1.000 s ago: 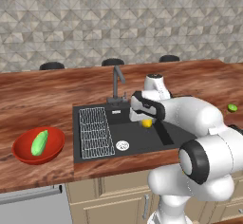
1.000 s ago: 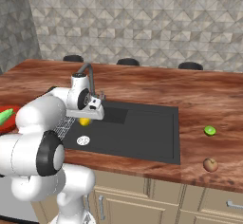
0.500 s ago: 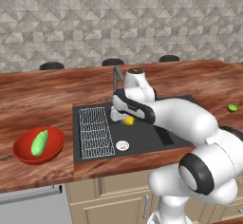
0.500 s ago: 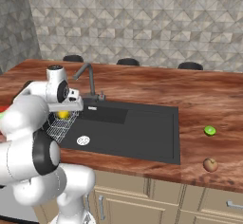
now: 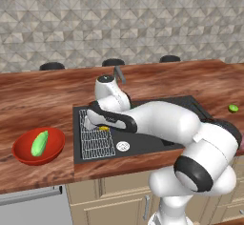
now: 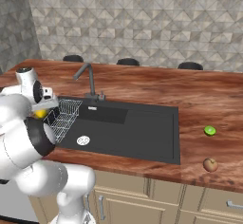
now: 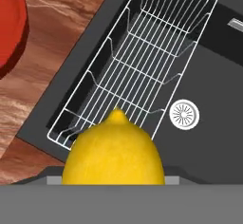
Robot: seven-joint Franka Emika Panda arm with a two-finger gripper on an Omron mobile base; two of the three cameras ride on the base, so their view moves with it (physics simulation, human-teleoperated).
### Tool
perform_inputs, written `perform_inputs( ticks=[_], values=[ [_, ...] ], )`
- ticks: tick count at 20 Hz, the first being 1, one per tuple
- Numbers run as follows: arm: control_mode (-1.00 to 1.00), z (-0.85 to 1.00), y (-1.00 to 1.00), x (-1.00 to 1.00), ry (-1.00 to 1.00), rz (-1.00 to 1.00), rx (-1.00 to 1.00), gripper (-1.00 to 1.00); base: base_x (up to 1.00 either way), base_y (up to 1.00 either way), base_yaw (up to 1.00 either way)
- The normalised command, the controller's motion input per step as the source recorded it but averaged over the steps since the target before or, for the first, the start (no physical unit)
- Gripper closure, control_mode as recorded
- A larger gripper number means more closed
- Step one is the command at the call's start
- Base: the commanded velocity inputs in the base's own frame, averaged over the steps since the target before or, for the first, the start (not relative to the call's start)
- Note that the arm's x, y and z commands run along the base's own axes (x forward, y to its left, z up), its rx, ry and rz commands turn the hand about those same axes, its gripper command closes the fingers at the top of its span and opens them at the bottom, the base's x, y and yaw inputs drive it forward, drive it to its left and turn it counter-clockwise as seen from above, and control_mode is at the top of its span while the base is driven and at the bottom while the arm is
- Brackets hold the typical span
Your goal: There is a mixed pile of frozen fruits and vegetables on the counter. Locate all the frozen vegetables and place the items in a bowl on the counter. Take all the frozen fruits and defrost them in a running sink.
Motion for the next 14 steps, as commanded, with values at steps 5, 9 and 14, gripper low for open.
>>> perform_inputs(
  ticks=[5,9,14],
  values=[
    [-1.0,-0.07,0.87,0.02,0.03,0.18,0.07,1.0,0.0,0.0,0.0],
    [-1.0,-0.19,0.73,0.16,0.11,0.18,0.18,1.0,0.0,0.0,0.0],
    [-1.0,-0.05,0.92,0.18,0.06,0.1,0.02,1.0,0.0,0.0,0.0]
  ],
)
